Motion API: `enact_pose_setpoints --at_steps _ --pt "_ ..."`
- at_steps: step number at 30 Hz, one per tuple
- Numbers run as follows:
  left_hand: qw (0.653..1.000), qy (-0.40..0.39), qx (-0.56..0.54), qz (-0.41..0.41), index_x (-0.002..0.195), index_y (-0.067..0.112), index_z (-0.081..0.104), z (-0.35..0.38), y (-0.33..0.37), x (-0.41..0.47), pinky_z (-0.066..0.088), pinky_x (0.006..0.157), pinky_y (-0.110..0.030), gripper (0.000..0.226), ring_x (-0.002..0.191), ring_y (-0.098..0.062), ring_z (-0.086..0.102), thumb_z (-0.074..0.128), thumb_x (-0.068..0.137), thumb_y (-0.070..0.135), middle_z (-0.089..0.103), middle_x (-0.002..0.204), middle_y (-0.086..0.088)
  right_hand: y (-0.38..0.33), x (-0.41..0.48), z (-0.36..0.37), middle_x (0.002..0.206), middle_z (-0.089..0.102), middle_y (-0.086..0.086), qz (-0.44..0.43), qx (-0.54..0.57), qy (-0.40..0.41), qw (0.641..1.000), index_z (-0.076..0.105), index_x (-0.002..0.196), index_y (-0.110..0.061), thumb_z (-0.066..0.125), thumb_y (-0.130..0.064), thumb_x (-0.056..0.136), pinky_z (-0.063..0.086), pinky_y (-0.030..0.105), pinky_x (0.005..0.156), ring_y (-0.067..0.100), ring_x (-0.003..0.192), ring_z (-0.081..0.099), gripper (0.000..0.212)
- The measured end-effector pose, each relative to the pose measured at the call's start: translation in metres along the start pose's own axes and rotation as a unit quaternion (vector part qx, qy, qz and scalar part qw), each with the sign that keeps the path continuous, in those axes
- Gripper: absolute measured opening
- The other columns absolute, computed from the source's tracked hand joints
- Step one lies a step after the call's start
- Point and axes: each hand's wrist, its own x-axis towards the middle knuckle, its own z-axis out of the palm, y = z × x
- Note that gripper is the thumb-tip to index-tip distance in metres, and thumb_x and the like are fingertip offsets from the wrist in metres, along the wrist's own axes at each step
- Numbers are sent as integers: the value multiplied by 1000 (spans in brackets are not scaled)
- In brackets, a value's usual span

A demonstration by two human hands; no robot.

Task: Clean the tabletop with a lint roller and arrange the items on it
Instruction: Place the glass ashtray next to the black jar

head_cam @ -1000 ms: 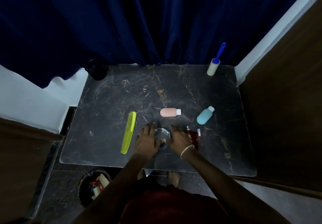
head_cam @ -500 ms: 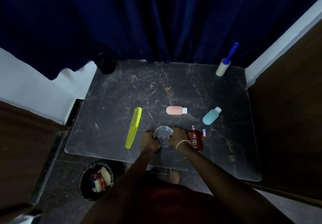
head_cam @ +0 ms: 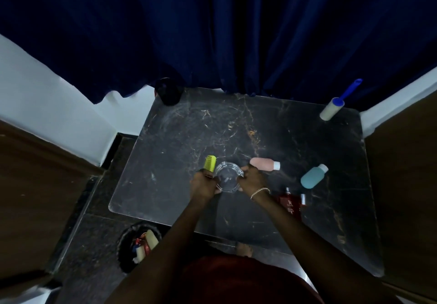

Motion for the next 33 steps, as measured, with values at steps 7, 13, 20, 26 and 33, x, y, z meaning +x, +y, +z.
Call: enact_pose_setpoints --at_steps 7,13,20,26,33 --pt "1000 4 -6 3 75 6 60 -62 31 53 62 82 -63 23 78 -33 68 72 90 -4 64 78 -21 -65 37 42 104 74 20 10 -14 2 1000 69 111 -5 66 -12 85 57 51 91 37 100 71 27" --pt "1000 13 -15 -11 77 6 63 -120 49 114 63 80 -61 19 78 -32 72 75 90 0 70 88 -22 -121 71 96 100 75 17 -9 1 47 999 70 104 -3 64 -4 81 58 38 85 31 95 72 24" --pt "1000 20 3 -12 74 7 59 -171 61 178 59 88 -67 23 79 -37 68 74 91 0 66 82 -26 -168 119 148 102 75 19 -12 5 33 999 69 107 -3 63 -5 82 59 51 83 37 94 73 26" --pt "999 38 15 -18 73 12 65 -194 72 221 65 78 -54 22 63 -26 69 78 88 2 72 85 -20 -197 147 171 109 75 10 5 -35 33 999 71 111 -16 66 -16 82 58 43 89 30 101 72 30" --pt "998 24 52 -19 108 -6 71 -212 82 261 64 87 -55 19 99 -41 76 69 89 -1 76 104 -28 -221 179 195 113 75 10 -14 -56 34 998 73 112 -11 65 -10 84 54 28 88 28 105 70 29"
